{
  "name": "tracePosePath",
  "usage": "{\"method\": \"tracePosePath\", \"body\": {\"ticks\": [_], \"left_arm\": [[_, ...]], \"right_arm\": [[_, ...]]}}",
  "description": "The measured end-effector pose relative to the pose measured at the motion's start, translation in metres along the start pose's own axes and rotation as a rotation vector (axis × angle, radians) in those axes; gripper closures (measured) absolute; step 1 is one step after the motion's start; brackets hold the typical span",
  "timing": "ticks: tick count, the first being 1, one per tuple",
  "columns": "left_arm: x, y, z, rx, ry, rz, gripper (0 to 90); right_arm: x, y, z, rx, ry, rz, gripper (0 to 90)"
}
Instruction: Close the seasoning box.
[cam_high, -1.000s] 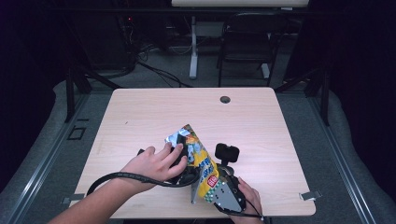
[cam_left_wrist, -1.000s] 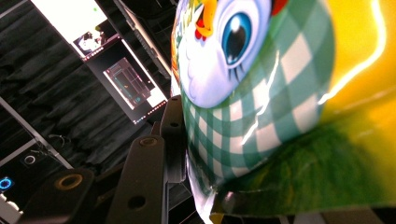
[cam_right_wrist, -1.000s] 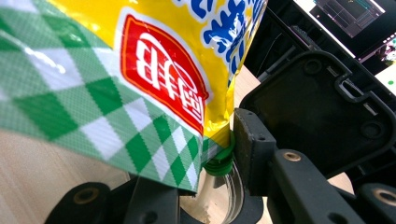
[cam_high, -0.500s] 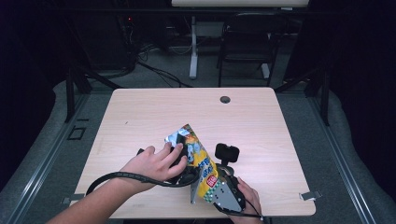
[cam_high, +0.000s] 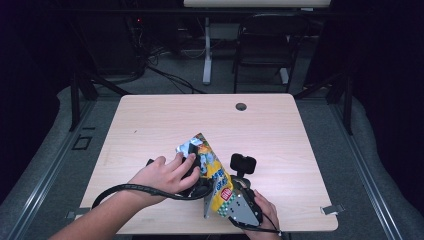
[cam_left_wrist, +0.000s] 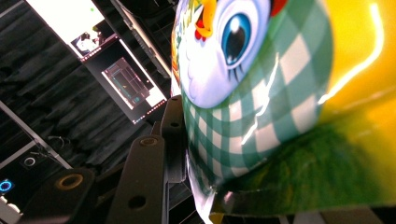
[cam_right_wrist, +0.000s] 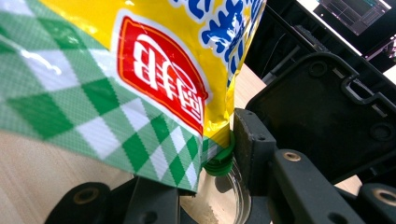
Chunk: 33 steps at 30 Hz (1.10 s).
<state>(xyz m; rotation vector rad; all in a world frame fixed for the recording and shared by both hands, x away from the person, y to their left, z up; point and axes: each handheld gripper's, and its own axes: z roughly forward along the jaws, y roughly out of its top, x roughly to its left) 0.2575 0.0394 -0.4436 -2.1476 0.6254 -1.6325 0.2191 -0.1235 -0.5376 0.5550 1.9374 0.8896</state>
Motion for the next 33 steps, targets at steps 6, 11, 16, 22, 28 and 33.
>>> {"method": "tracePosePath", "body": {"ticks": [6,11,16,22,28,33], "left_arm": [[0.0005,0.0004,0.0001,0.001,0.001,0.005,66.4],[0.0009,0.0005,-0.0004,0.001,0.005,0.006,66.4],[0.0028,0.0011,-0.0019,0.011,0.002,0.026,66.6],[0.0038,0.0014,-0.0024,0.012,0.003,0.030,66.9],[0.0052,0.0017,-0.0032,0.021,0.004,0.044,67.9],[0.0044,0.0017,-0.0029,0.014,0.011,0.042,68.4]], "right_arm": [[-0.0001,-0.0001,0.0002,0.000,0.001,0.002,71.2],[-0.0003,-0.0001,0.0001,-0.002,0.001,0.002,71.2],[0.0003,0.0000,0.0003,-0.003,0.002,0.001,71.2],[-0.0002,0.0001,-0.0001,-0.003,0.001,0.002,71.2],[-0.0008,0.0001,-0.0004,-0.007,0.004,0.009,71.2],[-0.0005,0.0003,-0.0004,-0.007,0.007,0.011,71.2]]}}
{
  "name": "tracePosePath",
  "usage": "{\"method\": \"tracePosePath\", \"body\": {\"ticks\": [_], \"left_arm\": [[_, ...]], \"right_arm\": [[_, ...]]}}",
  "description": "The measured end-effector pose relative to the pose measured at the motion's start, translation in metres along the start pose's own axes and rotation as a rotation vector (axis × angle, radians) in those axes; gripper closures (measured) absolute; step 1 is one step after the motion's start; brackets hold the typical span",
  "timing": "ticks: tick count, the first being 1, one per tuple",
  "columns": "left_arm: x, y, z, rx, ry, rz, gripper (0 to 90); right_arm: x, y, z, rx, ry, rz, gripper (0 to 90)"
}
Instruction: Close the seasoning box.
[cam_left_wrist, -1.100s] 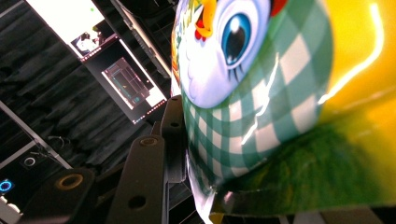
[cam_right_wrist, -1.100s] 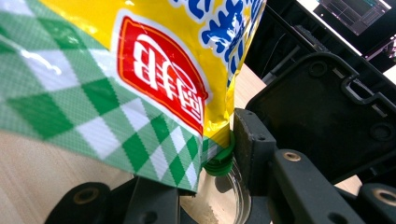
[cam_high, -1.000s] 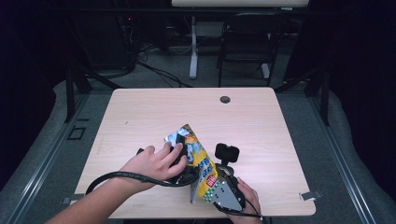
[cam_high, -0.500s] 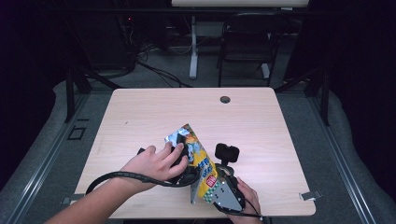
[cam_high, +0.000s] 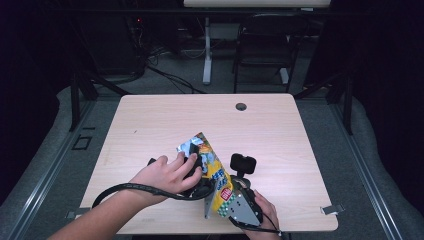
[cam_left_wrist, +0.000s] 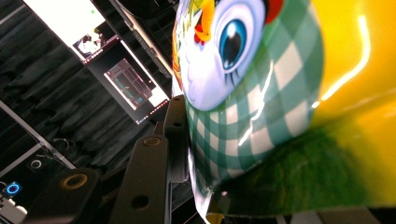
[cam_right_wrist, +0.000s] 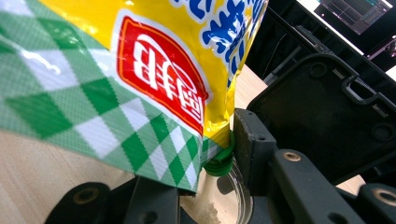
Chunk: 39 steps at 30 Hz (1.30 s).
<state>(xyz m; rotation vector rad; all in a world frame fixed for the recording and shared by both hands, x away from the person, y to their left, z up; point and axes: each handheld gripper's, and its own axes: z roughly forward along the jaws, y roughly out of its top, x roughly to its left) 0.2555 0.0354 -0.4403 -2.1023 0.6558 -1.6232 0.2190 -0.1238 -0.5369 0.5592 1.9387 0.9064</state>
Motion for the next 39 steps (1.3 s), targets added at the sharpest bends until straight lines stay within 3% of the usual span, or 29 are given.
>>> {"method": "tracePosePath", "body": {"ticks": [25,35,39], "left_arm": [[0.0033,0.0005,-0.0024,0.003,-0.007,0.010,70.0],[0.0018,0.0016,-0.0021,-0.012,-0.018,0.003,74.6],[0.0019,0.0017,-0.0029,-0.022,-0.002,0.015,76.8]], "right_arm": [[-0.0002,0.0007,-0.0010,-0.010,0.004,0.017,71.2],[-0.0001,0.0007,-0.0010,-0.007,0.004,0.014,71.2],[0.0004,0.0007,-0.0006,-0.007,0.004,0.009,71.2]]}}
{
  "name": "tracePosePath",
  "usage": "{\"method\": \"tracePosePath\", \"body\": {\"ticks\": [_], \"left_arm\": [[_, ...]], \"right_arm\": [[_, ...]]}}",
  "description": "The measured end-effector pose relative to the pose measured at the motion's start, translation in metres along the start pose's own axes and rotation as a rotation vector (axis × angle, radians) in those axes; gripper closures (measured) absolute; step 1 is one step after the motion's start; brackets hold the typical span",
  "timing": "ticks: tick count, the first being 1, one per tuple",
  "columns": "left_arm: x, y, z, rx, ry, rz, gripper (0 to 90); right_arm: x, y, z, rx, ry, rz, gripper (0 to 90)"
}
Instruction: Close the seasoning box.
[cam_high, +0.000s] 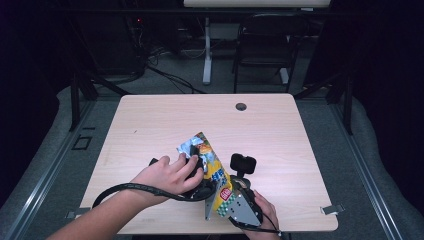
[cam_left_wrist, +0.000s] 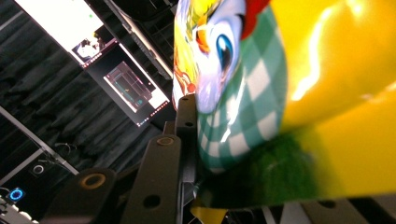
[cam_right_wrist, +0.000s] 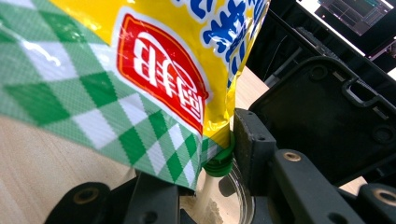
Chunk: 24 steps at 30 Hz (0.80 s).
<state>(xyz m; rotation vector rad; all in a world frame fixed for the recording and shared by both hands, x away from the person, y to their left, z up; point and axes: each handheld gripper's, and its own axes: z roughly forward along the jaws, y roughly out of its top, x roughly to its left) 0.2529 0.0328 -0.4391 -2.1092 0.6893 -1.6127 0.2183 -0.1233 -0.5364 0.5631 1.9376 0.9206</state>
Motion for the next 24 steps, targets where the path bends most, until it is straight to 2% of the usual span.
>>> {"method": "tracePosePath", "body": {"ticks": [1,2,11,12,13,20,21,24], "left_arm": [[0.0003,0.0001,-0.0006,0.002,-0.013,-0.002,76.9],[-0.0005,-0.0001,-0.0002,-0.002,0.001,-0.001,77.1],[-0.0012,0.0000,-0.0004,-0.003,-0.025,-0.004,77.8],[-0.0025,0.0000,0.0002,-0.014,-0.030,-0.023,77.8],[-0.0021,0.0001,-0.0004,-0.008,-0.035,-0.019,77.9],[-0.0017,-0.0004,-0.0016,-0.007,-0.032,-0.012,78.1],[-0.0038,-0.0007,0.0001,-0.041,-0.019,-0.041,78.1],[-0.0036,-0.0012,0.0000,-0.039,-0.014,-0.035,78.1]], "right_arm": [[0.0000,-0.0001,0.0001,-0.001,-0.002,0.002,71.2],[-0.0001,-0.0001,0.0001,0.000,0.000,0.000,71.2],[0.0009,-0.0004,0.0012,0.001,0.004,-0.005,71.2],[0.0009,-0.0004,0.0014,0.000,0.004,-0.005,71.2],[0.0010,-0.0005,0.0015,0.001,0.004,-0.005,71.2],[0.0013,-0.0002,0.0011,0.002,0.006,-0.010,71.2],[0.0015,-0.0005,0.0019,-0.009,0.003,-0.010,71.2],[0.0013,-0.0004,0.0015,-0.007,-0.002,-0.007,71.2]]}}
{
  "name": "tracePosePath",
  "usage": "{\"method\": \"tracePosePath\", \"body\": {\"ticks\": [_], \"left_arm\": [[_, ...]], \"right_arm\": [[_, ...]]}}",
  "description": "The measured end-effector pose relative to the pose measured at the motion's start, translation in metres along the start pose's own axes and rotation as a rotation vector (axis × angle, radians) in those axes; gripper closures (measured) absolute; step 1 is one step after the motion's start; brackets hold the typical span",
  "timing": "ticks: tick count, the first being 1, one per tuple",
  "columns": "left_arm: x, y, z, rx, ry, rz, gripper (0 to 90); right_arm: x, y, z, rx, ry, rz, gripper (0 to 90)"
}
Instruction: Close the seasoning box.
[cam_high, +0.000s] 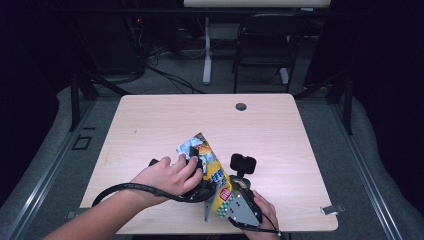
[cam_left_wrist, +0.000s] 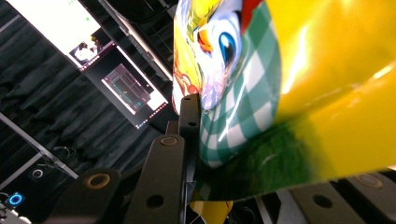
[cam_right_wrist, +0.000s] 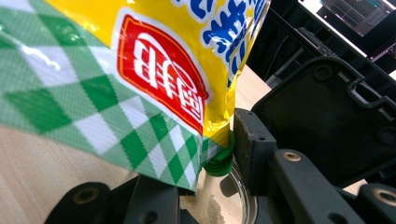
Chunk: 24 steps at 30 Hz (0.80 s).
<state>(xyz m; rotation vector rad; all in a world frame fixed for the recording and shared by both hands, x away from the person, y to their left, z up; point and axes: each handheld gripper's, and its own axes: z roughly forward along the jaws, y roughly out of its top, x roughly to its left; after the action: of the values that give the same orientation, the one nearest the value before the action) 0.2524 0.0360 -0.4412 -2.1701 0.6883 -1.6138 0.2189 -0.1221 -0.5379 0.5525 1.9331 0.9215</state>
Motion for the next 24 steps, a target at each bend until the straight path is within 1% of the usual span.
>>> {"method": "tracePosePath", "body": {"ticks": [1,2,3,4,5,6,7,8,9,10,11,12,13,14,15,16,17,18,22,23,24], "left_arm": [[0.0012,0.0002,-0.0010,0.012,-0.016,0.007,78.2],[0.0020,0.0004,-0.0019,0.026,-0.018,0.022,78.2],[0.0021,0.0005,-0.0020,0.026,-0.019,0.019,78.2],[0.0018,0.0006,-0.0017,0.020,-0.015,0.015,78.2],[0.0008,0.0004,-0.0007,0.002,-0.012,-0.002,78.3],[0.0021,0.0004,-0.0017,0.017,-0.017,0.013,78.2],[0.0014,0.0004,-0.0009,0.004,-0.013,0.000,78.3],[0.0016,0.0005,-0.0010,0.004,-0.014,0.002,78.3],[0.0011,0.0003,-0.0005,-0.007,0.002,-0.002,78.4],[0.0016,0.0003,-0.0008,-0.006,0.000,-0.002,78.4],[0.0019,0.0003,-0.0012,-0.005,0.000,0.001,78.5],[0.0040,0.0006,-0.0031,0.016,-0.013,0.018,78.6],[0.0049,0.0008,-0.0038,0.029,-0.015,0.031,78.6],[0.0021,0.0007,-0.0013,-0.018,0.003,-0.012,78.7],[0.0044,0.0011,-0.0036,0.018,-0.008,0.022,78.7],[0.0061,0.0014,-0.0050,0.042,-0.020,0.044,78.8],[0.0052,0.0011,-0.0041,0.026,-0.004,0.034,78.8],[0.0048,0.0009,-0.0036,0.011,0.002,0.022,78.9],[0.0069,0.0012,-0.0049,0.014,0.002,0.030,79.2],[0.0079,0.0016,-0.0057,0.021,-0.009,0.035,79.3],[0.0070,0.0016,-0.0050,0.013,0.003,0.031,79.3]], "right_arm": [[0.0000,0.0000,-0.0002,0.002,0.001,-0.001,71.2],[0.0001,0.0001,-0.0001,0.001,0.003,-0.003,71.2],[0.0001,0.0001,-0.0002,0.002,0.002,-0.002,71.2],[0.0002,0.0002,-0.0002,-0.001,0.001,0.004,71.2],[-0.0001,0.0000,-0.0003,0.002,0.000,-0.001,71.2],[-0.0002,0.0000,-0.0003,0.003,-0.002,0.000,71.2],[-0.0002,0.0000,-0.0003,0.005,0.000,-0.001,71.2],[-0.0002,0.0002,-0.0003,0.003,0.000,0.001,71.2],[-0.0002,0.0002,-0.0004,0.004,-0.001,0.002,71.2],[0.0000,0.0002,-0.0005,0.005,0.001,0.003,71.2],[-0.0001,0.0002,-0.0006,0.006,0.002,0.001,71.2],[-0.0001,0.0003,-0.0008,0.007,-0.001,0.005,71.2],[-0.0003,0.0004,-0.0010,0.009,0.001,0.005,71.2],[-0.0003,0.0005,-0.0011,0.008,0.001,0.007,71.2],[-0.0003,0.0004,-0.0011,0.008,-0.001,0.009,71.2],[-0.0005,0.0004,-0.0012,0.007,-0.002,0.008,71.2],[-0.0005,0.0003,-0.0013,0.009,-0.001,0.007,71.2],[-0.0004,0.0004,-0.0015,0.009,-0.001,0.009,71.2],[-0.0010,0.0009,-0.0023,0.014,-0.001,0.011,71.2],[-0.0011,0.0009,-0.0025,0.015,0.000,0.011,71.2],[-0.0010,0.0009,-0.0024,0.014,0.001,0.011,71.2]]}}
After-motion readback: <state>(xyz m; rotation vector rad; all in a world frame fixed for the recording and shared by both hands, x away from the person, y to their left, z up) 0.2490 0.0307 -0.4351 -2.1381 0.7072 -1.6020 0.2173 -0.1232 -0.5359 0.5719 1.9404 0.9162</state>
